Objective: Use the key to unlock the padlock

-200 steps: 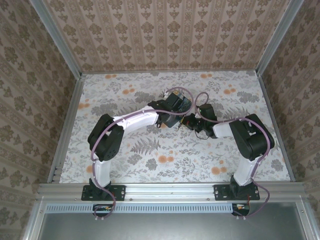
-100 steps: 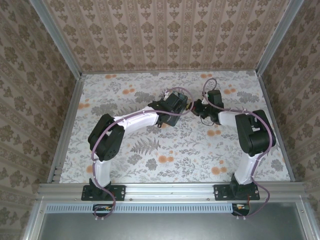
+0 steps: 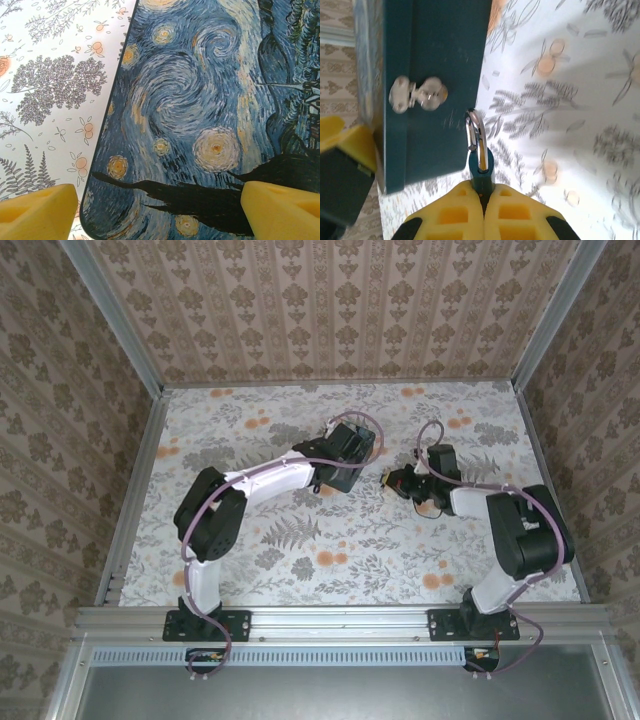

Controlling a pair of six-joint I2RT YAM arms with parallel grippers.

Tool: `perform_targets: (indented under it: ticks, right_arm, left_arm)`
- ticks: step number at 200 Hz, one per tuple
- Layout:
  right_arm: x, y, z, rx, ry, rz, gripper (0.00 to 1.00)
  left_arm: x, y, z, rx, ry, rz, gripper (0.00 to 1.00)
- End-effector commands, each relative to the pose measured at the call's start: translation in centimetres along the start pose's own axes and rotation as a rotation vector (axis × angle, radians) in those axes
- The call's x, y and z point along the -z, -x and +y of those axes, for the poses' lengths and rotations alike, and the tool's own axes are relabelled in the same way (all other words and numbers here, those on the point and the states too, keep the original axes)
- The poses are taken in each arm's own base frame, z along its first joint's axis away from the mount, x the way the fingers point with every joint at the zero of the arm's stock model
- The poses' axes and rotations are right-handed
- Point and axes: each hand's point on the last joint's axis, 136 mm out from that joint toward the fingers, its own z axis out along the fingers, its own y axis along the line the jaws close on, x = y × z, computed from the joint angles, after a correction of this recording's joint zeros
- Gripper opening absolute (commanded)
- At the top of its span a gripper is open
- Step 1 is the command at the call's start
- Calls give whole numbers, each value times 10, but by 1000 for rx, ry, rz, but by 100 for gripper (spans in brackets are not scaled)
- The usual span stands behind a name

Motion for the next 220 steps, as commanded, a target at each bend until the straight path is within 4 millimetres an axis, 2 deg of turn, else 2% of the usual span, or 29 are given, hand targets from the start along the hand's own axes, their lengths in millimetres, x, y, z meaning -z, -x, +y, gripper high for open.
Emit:
perform_targets:
  ticks: [1, 50, 66, 69, 75, 102, 124, 127, 136, 173, 200, 220]
  right_arm:
    - [10, -19, 23, 48, 71, 29, 0]
    - [17, -71, 40, 146, 63, 110, 0]
    - [11, -95, 46, 192, 59, 164, 0]
    - [15, -97, 55, 214, 79, 160, 0]
    - [14, -105, 60, 233, 86, 177, 0]
    - [8, -144, 69, 300, 95, 251, 0]
    - [3, -167, 77, 328, 120, 289, 0]
    - [-1, -171, 72, 321, 105, 303, 0]
    - [-6, -178, 72, 322, 113, 321, 0]
    - [-23, -202, 82, 346, 141, 391, 0]
    - [-34, -209, 90, 353, 163, 425, 0]
    - [-39, -208, 88, 360, 152, 429, 0]
  left_arm:
    - [8, -21, 3, -30, -44, 90, 93]
    - [47, 20, 5, 36, -128, -25, 95]
    - [61, 32, 11, 65, -144, -66, 95]
    - [63, 34, 12, 70, -147, -74, 95]
    - [69, 38, 14, 79, -153, -89, 96]
    - [90, 49, 28, 111, -157, -139, 96]
    - [100, 49, 42, 143, -152, -158, 97]
    - [101, 48, 44, 148, -149, -160, 97]
    - [104, 46, 50, 164, -138, -166, 99]
    - [111, 29, 71, 219, -105, -166, 100]
    - [111, 15, 81, 244, -88, -157, 100]
    - [111, 7, 84, 263, -84, -153, 100]
